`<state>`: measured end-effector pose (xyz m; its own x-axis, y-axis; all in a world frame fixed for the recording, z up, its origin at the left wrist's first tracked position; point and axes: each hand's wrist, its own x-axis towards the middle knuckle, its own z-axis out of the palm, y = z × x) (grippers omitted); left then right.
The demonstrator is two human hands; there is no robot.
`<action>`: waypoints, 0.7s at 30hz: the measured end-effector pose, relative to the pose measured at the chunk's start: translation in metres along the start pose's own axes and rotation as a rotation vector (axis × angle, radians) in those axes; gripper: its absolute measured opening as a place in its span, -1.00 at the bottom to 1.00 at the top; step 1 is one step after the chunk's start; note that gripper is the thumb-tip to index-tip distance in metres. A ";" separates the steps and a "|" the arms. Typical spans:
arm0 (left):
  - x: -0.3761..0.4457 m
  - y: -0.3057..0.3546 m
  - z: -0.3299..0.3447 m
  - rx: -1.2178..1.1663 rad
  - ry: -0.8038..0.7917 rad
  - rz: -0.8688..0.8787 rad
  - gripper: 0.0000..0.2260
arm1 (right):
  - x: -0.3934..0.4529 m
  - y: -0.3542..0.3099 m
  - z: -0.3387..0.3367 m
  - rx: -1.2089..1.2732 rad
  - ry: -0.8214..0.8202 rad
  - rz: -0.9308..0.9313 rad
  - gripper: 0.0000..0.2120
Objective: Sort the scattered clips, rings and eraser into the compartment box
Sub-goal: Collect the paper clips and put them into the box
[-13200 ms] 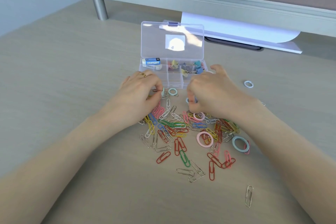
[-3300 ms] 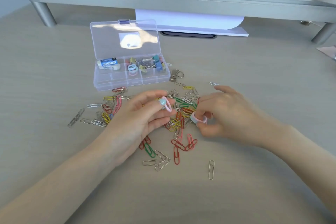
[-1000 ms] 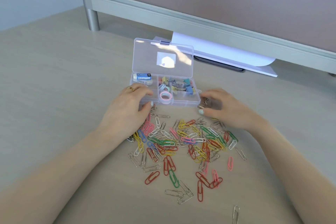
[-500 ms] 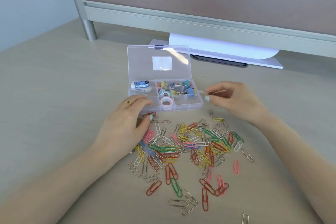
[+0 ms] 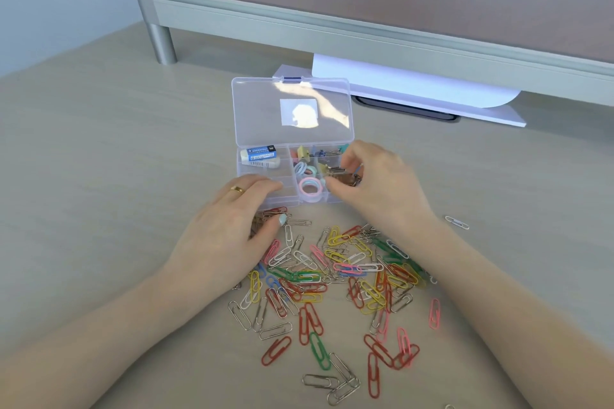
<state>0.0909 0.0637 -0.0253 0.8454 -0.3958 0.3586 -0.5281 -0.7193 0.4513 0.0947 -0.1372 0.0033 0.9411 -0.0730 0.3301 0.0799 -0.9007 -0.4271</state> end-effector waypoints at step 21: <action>-0.040 -0.009 -0.029 0.068 -0.137 -0.095 -0.30 | -0.078 0.054 -0.038 -0.097 -0.156 0.197 -0.35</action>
<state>0.0593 0.1028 -0.0199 0.8967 -0.3947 0.2003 -0.4425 -0.7924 0.4199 0.0133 -0.1967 -0.0131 0.9752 -0.1911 0.1117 -0.1348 -0.9131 -0.3848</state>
